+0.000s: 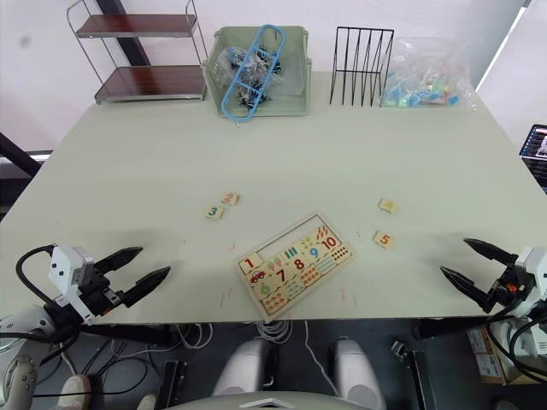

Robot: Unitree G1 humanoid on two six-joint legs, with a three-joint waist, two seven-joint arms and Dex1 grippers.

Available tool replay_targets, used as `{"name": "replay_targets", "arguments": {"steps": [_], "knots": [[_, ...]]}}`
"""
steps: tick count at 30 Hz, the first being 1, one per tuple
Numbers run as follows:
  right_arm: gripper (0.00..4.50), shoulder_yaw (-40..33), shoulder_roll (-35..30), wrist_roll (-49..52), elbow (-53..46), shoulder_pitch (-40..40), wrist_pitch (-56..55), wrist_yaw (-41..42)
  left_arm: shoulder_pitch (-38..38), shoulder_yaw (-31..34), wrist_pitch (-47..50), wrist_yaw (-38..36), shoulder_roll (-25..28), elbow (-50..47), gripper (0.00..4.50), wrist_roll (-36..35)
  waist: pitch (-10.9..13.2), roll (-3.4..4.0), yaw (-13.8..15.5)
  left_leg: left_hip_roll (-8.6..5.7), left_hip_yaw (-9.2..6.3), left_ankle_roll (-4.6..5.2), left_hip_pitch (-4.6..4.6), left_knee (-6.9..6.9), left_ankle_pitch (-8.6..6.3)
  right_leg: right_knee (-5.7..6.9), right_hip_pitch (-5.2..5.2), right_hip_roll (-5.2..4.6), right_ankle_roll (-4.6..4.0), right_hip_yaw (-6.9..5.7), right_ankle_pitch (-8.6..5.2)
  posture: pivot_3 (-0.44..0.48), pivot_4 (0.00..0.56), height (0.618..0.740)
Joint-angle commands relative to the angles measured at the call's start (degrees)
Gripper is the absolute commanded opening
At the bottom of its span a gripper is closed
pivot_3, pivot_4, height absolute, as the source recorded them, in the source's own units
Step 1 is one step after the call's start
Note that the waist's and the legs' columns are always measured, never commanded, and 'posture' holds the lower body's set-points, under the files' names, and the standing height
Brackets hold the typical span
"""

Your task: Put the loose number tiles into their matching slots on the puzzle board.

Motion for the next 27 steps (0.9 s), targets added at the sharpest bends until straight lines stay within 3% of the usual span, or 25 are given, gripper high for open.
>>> {"name": "replay_targets", "arguments": {"steps": [1,27], "knots": [[4.50,-1.34,-0.31,1.11,-2.81,0.20,0.61,-0.57,-0.47,1.26,-1.72,-0.56,0.72,0.37,4.43,-0.15,0.00,0.00,0.00,0.00,0.00,0.00,0.00,0.00,0.00,0.00,0.00,0.00,0.00,0.00,0.00,0.000,0.150,0.740],[4.50,-2.12,2.44,2.65,-16.52,3.56,6.40,-7.10,-3.10,0.81,-5.04,-2.54,0.86,5.76,4.43,0.09,0.00,-0.01,0.03,0.02,0.01,0.00,-0.02,-0.01,0.00,0.00,-0.03,-0.01,0.03,0.00,-0.02,0.000,0.150,0.740]]}}
